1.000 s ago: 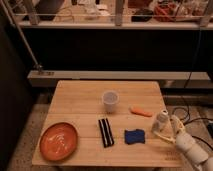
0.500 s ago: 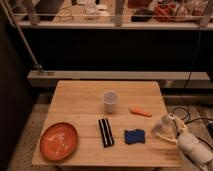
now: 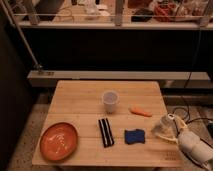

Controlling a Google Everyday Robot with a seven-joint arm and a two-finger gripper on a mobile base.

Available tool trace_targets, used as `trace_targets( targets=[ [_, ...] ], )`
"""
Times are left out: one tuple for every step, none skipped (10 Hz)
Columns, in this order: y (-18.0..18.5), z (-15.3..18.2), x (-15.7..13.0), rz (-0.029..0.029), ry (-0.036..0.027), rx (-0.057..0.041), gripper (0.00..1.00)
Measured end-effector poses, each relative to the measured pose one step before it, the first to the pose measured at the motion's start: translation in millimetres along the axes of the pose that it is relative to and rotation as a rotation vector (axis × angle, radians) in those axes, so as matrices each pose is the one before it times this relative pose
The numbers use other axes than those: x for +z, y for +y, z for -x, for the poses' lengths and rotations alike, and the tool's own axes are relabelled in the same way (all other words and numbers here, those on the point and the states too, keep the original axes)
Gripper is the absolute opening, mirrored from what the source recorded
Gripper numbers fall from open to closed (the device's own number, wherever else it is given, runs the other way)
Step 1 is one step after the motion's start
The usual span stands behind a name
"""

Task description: Stand the bottle upright

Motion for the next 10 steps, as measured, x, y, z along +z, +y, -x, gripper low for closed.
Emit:
trace_targets(
  targets=[
    [-0.03, 2.35, 1.73, 0.00547, 0.00804, -0.00495, 0.80],
    [-0.55, 1.57, 0.89, 0.00175, 0.00426, -0.00358, 0.80],
    [-0.32, 1.08, 1.05, 0.00123, 0.00471, -0.00366, 0.80],
    [-0.82, 1.65, 0.55, -0.00061, 0.00476, -0.00390, 0.80],
    [-0.37, 0.18, -0.01, -0.00162, 0.00474, -0.00238, 0.80],
    [-0.71, -0.07, -0.32, -0.00303, 0.00243, -0.00206, 0.80],
    [-0.74, 0.44, -0.29, -0.00232, -0.00206, -0.00463, 0.80],
    [0.68, -0.61, -0.16, -0.00011, -0.00088, -0.00773, 0.80],
    [-0.30, -0.05, -0.82, -0.00342, 0.00021, -0.00535, 0.80],
    [-0.59, -0.43, -0.90, -0.00481, 0.00022, -0.00465, 0.80]
  ],
)
